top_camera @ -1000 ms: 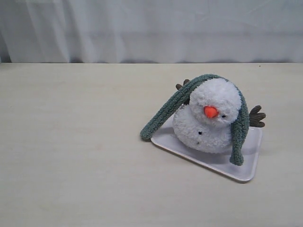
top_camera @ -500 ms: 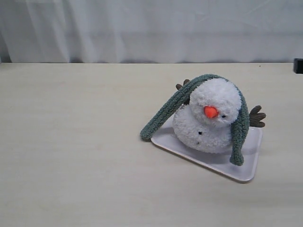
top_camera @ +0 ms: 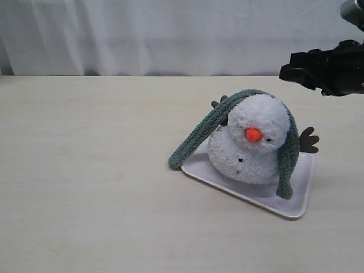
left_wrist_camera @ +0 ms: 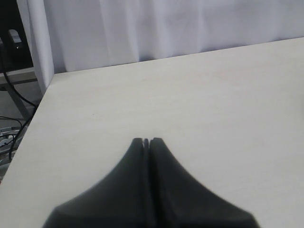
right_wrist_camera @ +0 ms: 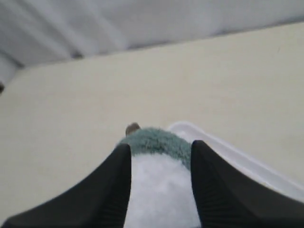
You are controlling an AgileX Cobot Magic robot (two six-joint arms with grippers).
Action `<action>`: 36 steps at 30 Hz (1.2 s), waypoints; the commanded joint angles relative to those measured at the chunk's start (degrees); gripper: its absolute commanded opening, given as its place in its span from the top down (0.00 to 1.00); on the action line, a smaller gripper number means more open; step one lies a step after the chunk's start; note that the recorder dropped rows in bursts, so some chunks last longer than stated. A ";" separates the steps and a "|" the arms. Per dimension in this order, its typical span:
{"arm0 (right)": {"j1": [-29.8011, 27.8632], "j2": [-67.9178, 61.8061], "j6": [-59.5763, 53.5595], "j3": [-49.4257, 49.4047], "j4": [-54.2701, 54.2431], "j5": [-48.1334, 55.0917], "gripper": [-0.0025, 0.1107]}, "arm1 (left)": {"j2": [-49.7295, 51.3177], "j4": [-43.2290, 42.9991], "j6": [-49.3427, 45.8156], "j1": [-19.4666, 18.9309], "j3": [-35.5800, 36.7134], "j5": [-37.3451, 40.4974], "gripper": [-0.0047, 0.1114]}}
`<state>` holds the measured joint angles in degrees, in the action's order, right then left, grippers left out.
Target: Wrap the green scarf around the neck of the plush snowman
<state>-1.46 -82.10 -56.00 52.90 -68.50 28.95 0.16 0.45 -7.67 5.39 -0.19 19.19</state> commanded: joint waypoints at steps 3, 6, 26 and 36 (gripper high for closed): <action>-1.08 -4.17 29.67 13.02 39.41 15.78 0.59 | -0.16 0.21 0.22 -0.06 0.19 -0.61 0.96; -1.08 -4.21 29.26 15.32 39.41 14.79 0.59 | -0.16 0.21 0.22 -0.06 0.19 -0.61 0.96; 1.50 -19.39 8.94 32.34 30.54 23.99 0.60 | -0.16 0.21 0.22 -0.06 0.19 -0.61 0.96; 12.22 -19.39 9.31 32.34 45.73 19.80 0.60 | -0.16 0.21 0.22 -0.06 0.19 -0.73 0.96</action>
<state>8.28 -101.54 -46.40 84.86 -30.78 49.61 0.16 0.45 -7.67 5.39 -0.19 19.19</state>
